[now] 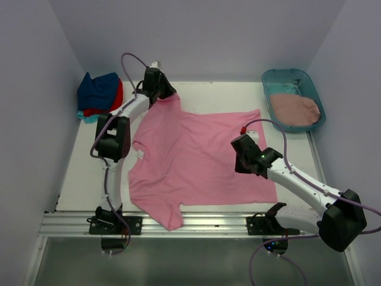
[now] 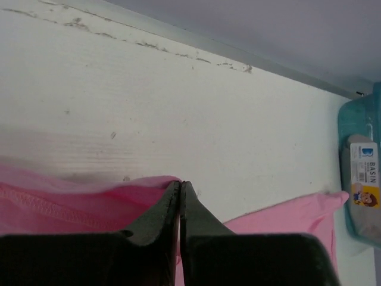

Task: Fold and stack the t-shirts
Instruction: Flatten out the tshirt

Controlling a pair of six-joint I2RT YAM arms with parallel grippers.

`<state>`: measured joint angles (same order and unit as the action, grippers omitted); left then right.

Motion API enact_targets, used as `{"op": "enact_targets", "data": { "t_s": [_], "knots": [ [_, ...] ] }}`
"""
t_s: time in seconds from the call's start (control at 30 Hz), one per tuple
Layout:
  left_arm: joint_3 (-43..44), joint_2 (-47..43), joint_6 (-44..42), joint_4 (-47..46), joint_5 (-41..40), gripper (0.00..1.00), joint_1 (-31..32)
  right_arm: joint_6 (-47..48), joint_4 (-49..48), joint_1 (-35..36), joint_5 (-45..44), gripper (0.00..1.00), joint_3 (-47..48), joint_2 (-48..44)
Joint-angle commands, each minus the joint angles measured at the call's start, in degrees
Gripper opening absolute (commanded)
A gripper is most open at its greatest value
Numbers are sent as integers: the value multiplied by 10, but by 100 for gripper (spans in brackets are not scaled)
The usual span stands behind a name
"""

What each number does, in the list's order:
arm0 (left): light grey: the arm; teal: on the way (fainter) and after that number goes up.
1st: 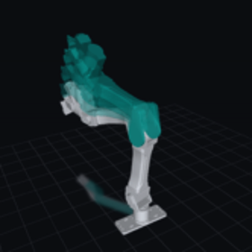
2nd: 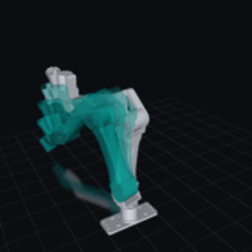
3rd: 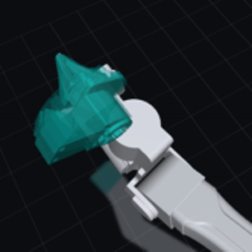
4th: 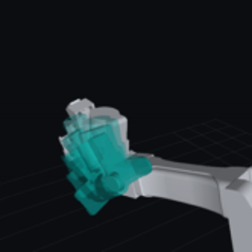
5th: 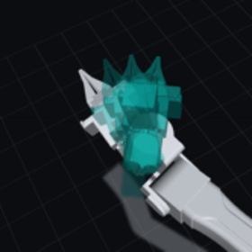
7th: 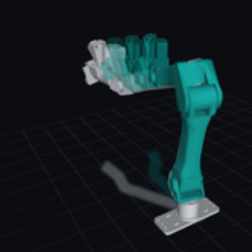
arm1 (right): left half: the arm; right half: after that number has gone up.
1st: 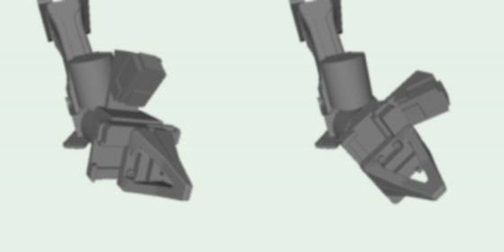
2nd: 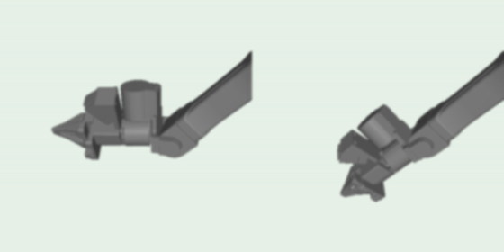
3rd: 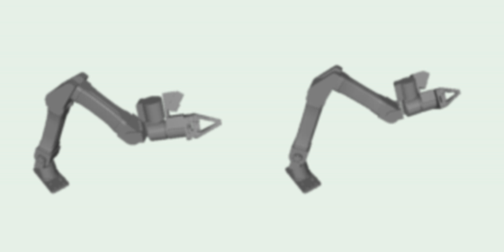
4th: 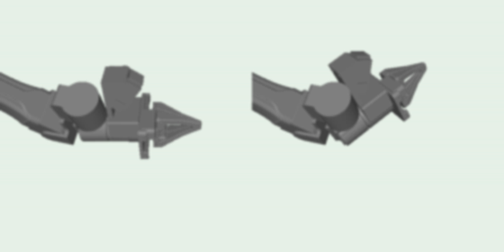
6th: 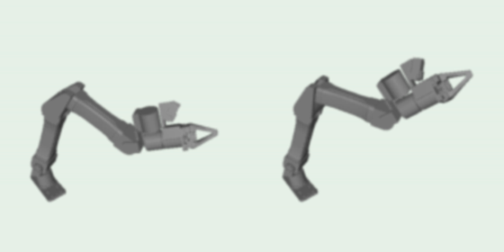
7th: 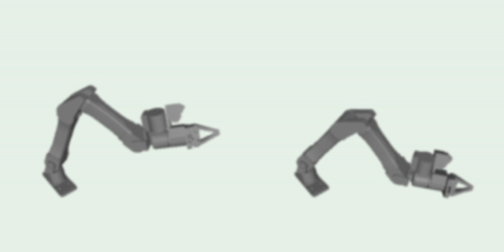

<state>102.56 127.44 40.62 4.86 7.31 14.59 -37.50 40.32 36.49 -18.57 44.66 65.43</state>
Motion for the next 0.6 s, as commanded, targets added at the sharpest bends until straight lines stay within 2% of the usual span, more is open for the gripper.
{"op": "enact_targets", "data": {
  "t_s": [0.0,0.03,0.07,0.13,0.17,0.2,0.33,0.43,0.5,0.53,0.57],
  "knots": [
    [72,75,-67,-7,76,12,-4,1,-3,2,-16,16,14,6],
    [81,79,-76,-9,72,24,-4,1,-4,1,-16,17,11,6],
    [78,77,-84,-15,64,48,-4,1,-6,1,-15,18,9,6],
    [31,44,-105,-35,45,67,-4,1,-13,2,-10,19,1,6],
    [5,25,-109,-62,43,87,-4,-1,-15,2,-9,19,-2,7],
    [-25,-22,-118,-105,39,98,-4,-2,-21,1,-9,19,-5,8],
    [-179,-151,-138,-177,10,100,2,-5,-30,2,-6,20,-11,20],
    [-241,-224,-125,-159,-27,99,9,-6,-43,1,-7,19,-12,27],
    [-278,-258,-120,-159,-18,94,11,-8,-49,1,-17,17,-3,45],
    [-299,-265,-121,-143,-23,88,14,-7,-52,1,-21,10,5,52],
    [-307,-270,-126,-112,-29,61,18,-6,-53,1,-36,0,10,72]
  ]
}}
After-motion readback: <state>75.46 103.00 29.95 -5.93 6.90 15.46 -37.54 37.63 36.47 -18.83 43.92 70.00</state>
